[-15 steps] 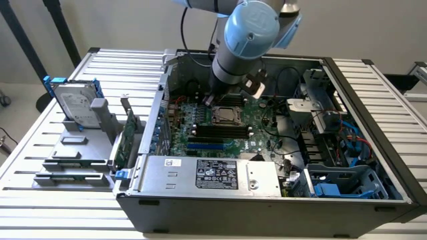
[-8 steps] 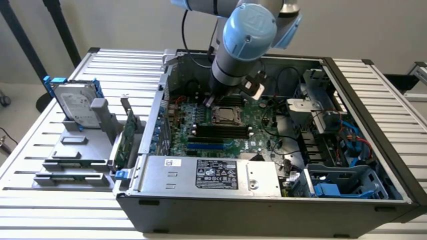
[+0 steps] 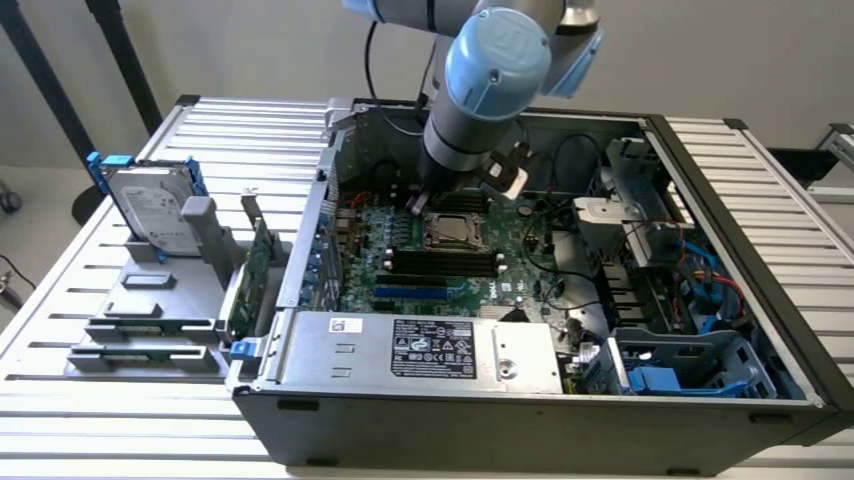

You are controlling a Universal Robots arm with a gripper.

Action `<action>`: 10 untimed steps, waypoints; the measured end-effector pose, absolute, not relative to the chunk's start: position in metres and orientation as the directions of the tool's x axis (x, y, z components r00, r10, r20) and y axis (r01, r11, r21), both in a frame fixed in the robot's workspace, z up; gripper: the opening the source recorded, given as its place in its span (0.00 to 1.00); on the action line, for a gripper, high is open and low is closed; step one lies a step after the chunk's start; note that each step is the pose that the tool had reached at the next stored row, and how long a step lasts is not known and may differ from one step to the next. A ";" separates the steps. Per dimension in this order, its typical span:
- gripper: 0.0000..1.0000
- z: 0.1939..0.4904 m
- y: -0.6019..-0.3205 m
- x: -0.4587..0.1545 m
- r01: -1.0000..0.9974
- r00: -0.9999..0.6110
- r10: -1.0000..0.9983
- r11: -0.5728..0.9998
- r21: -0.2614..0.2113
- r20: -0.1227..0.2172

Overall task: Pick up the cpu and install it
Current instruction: 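Install the first cpu locking lever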

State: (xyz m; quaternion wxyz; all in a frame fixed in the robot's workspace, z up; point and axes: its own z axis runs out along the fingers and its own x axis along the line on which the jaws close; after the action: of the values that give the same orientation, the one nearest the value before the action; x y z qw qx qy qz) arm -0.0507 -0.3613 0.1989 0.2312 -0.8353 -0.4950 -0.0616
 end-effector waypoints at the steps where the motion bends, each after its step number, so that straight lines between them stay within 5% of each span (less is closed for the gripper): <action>1: 0.11 0.199 -0.360 -0.051 0.855 0.502 0.799 -0.404 -0.324 0.330; 10: 0.11 0.197 -0.355 -0.051 0.855 0.502 0.807 -0.411 -0.315 0.311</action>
State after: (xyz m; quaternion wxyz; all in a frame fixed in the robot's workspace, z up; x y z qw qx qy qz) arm -0.0507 -0.3547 0.1974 0.2206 -0.8382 -0.4957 -0.0553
